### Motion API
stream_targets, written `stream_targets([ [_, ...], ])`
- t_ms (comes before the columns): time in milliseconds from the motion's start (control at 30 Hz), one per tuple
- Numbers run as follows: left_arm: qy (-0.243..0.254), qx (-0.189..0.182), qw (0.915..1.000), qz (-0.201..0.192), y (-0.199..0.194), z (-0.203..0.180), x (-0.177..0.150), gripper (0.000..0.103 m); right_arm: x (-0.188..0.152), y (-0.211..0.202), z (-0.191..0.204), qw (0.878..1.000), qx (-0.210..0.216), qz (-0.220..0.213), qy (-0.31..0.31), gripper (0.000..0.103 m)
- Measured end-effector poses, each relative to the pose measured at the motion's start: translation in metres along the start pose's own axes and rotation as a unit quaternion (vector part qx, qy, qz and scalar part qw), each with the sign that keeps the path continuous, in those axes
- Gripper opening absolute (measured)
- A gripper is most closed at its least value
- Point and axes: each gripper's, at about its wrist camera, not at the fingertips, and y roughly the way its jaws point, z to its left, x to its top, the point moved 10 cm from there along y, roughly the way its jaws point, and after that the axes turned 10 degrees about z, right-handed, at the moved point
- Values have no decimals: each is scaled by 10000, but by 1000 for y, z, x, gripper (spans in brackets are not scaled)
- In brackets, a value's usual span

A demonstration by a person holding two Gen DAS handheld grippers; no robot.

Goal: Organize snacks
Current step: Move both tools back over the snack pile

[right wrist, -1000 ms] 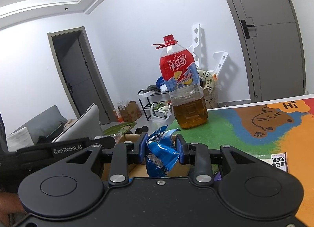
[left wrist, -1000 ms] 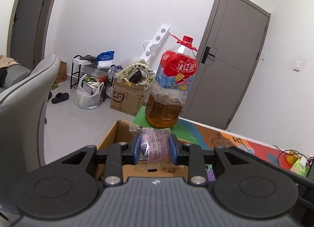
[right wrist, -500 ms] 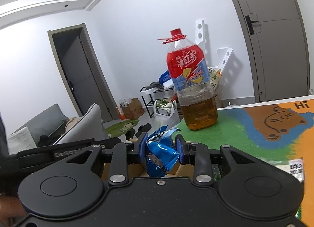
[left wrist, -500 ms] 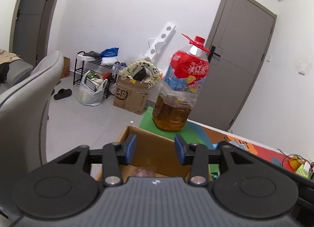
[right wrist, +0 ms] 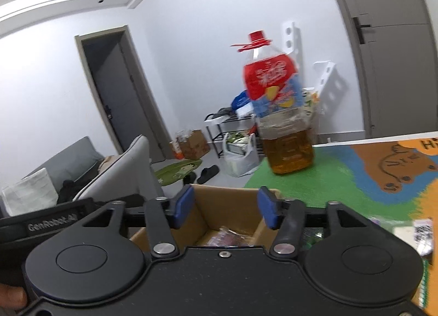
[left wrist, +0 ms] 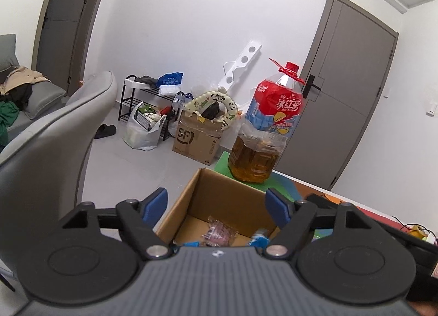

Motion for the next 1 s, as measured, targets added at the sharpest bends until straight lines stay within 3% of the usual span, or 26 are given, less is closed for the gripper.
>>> stream_targets([
  [233, 70, 16, 10000, -21, -10, -13, -13, 86, -15, -28, -24, 9998, -189, -17, 116, 62],
  [700, 414, -236, 9988, -70, -33, -60, -39, 91, -35, -78, -68, 9965, -786, -227, 150, 89],
  [1000, 554, -367, 9978, 17, -39, -90, -60, 91, -49, -110, -106, 9919, -1172, -275, 403, 90],
])
